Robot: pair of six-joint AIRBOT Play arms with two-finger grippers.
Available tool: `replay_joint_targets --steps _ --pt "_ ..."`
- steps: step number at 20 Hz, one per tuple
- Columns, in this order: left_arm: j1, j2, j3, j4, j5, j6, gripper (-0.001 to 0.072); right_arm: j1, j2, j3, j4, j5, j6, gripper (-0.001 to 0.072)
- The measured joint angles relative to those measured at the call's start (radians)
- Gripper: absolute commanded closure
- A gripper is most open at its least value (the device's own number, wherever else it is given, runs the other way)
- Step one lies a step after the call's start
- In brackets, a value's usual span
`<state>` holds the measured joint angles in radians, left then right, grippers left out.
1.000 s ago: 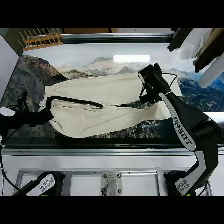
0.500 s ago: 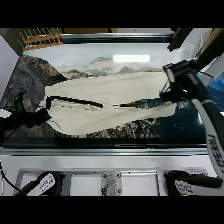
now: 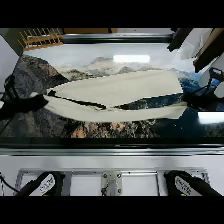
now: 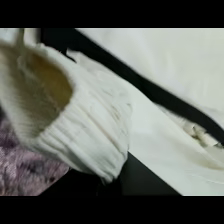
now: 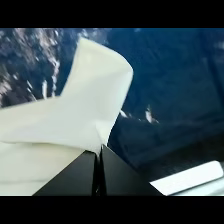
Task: Fold the clothes and pants, and hang the long-sleeved shirts on hangers.
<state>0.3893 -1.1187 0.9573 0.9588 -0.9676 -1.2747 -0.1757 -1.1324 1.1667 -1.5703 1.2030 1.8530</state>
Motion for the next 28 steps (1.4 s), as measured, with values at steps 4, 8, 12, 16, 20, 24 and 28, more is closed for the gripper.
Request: replay_joint_targets --steps 4,8,12,16,20,24,28 --pt "-0.063 -0.153 0.323 -0.014 0.019 -0.035 0.0688 -0.034 -0.135 0.229 0.153 -0.098 -0.032 0.0701" --pt "-0.072 -0.180 0.454 -0.006 0.002 -0.028 0.0688 -0.042 -0.144 0.304 0.208 -0.165 -0.133 0.0701" --pt "-0.073 -0.071 0.205 0.082 0.043 0.010 0.0688 -0.056 -0.034 0.011 0.163 -0.230 -0.214 0.0678" --pt "-0.073 0.039 -0.164 0.123 0.115 0.047 0.0688 -0.099 0.051 -0.355 0.147 -0.302 -0.236 0.0017" --pt "-0.073 0.110 -0.372 0.134 0.162 0.061 0.0687 -0.138 0.109 -0.470 0.141 -0.291 -0.287 0.0032" --pt "-0.073 0.163 -0.442 0.138 0.177 0.064 0.0688 -0.103 0.156 -0.480 0.129 -0.262 -0.359 0.0097" --pt "-0.073 0.185 -0.460 0.139 0.180 0.065 0.0687 0.008 0.139 -0.475 0.037 -0.265 -0.386 0.0097"
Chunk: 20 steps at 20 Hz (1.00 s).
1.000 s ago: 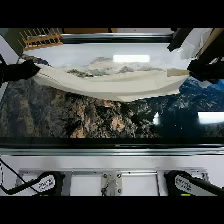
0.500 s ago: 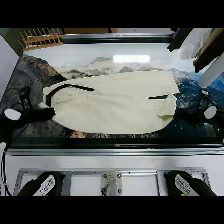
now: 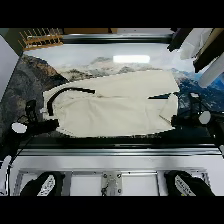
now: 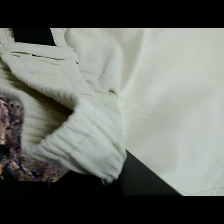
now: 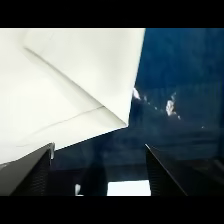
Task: Fold the clothes and pants, and hang the long-sleeved shirts on hangers.
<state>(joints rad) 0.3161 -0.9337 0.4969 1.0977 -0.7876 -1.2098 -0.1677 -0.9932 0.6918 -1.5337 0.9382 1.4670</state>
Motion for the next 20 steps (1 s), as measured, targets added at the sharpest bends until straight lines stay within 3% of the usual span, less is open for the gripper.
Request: replay_joint_targets --steps 7,12,20 --pt "0.000 -0.064 -0.005 0.002 -0.010 0.001 0.0687 0.211 -0.198 0.089 -0.327 -0.015 0.040 0.0098" --pt "0.000 -0.090 -0.006 0.002 -0.013 0.003 0.0687 0.251 -0.336 0.138 -0.417 -0.019 0.059 0.0098" --pt "0.000 -0.095 -0.006 0.002 -0.016 0.001 0.0687 0.260 -0.411 0.161 -0.524 -0.074 0.198 0.0100"
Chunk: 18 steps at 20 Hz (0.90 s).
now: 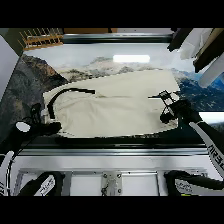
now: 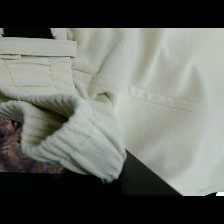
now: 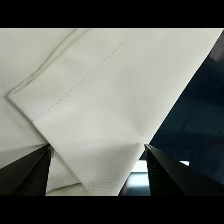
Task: Fold the clothes and pants, and hang the long-sleeved shirts on hangers.
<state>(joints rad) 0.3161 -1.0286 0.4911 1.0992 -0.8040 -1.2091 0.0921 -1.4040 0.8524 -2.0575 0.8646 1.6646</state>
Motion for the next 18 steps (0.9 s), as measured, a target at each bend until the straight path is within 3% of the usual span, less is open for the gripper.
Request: replay_joint_targets --steps 1,2,3,7,15,17,18 --pt "0.000 0.000 0.000 0.000 0.000 -0.001 0.0687 0.000 -0.002 0.002 -0.017 -0.006 0.032 0.0103" --pt "0.000 0.000 0.000 0.000 0.000 -0.001 0.0687 0.000 -0.004 0.003 -0.038 -0.009 0.067 0.0249" --pt "0.000 0.000 0.000 0.000 -0.001 -0.001 0.0687 -0.001 -0.005 0.006 -0.057 -0.010 0.100 0.0454" --pt "0.000 -0.001 0.000 0.000 0.000 0.000 0.0687 -0.003 -0.006 0.009 -0.102 -0.013 0.166 0.0479" --pt "0.000 -0.001 0.000 0.000 0.007 0.002 0.0687 -0.003 -0.037 0.009 -0.093 -0.013 0.195 0.0487" --pt "0.000 -0.001 0.000 0.000 0.009 0.002 0.0687 -0.003 -0.044 0.010 -0.085 -0.012 0.196 0.0700" --pt "0.000 -0.001 0.000 0.000 0.009 0.002 0.0687 -0.003 -0.045 0.011 -0.079 -0.012 0.200 0.0701"
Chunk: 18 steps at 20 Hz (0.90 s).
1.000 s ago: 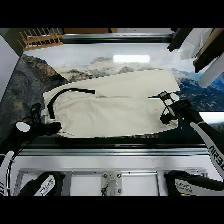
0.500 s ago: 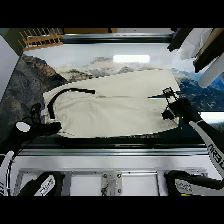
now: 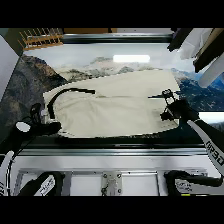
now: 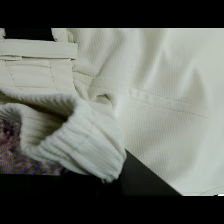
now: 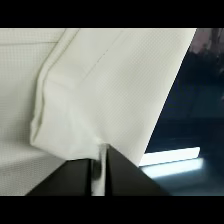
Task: Fold the clothes and pants, and hang the long-sleeved shirts on hangers.
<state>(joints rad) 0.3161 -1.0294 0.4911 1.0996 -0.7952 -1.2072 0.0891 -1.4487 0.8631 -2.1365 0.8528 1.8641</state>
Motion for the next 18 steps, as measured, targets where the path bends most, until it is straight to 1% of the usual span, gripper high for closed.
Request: replay_joint_targets --steps 2,4,6,8,11,13,15,16,18 --pt "0.000 0.000 0.013 0.000 -0.001 -0.002 0.0688 -0.002 0.006 0.016 0.003 0.005 0.008 0.0701" --pt "0.000 -0.002 0.065 0.001 -0.008 -0.003 0.0688 -0.016 0.014 0.085 0.005 0.026 0.014 0.0702" --pt "0.000 -0.018 0.178 0.000 -0.019 -0.003 0.0688 -0.048 0.019 0.217 0.010 0.067 0.018 0.0702" --pt "0.000 -0.051 0.346 0.000 -0.052 -0.007 0.0687 -0.094 0.021 0.402 0.045 0.116 0.018 0.0703" --pt "0.000 -0.113 0.640 0.000 -0.118 -0.014 0.0688 -0.189 0.029 0.687 0.183 0.180 -0.018 0.0704" --pt "0.000 -0.137 0.779 -0.002 -0.155 -0.014 0.0688 -0.257 0.041 0.795 0.325 0.206 -0.071 0.0704" --pt "0.000 -0.138 0.824 -0.002 -0.171 -0.014 0.0688 -0.317 0.055 0.824 0.454 0.242 -0.138 0.0704" --pt "0.004 -0.128 0.808 0.000 -0.174 -0.014 0.0688 -0.346 0.066 0.803 0.506 0.260 -0.170 0.0704" --pt "0.022 -0.092 0.709 0.001 -0.168 -0.014 0.0688 -0.393 0.102 0.694 0.576 0.274 -0.224 0.0704"
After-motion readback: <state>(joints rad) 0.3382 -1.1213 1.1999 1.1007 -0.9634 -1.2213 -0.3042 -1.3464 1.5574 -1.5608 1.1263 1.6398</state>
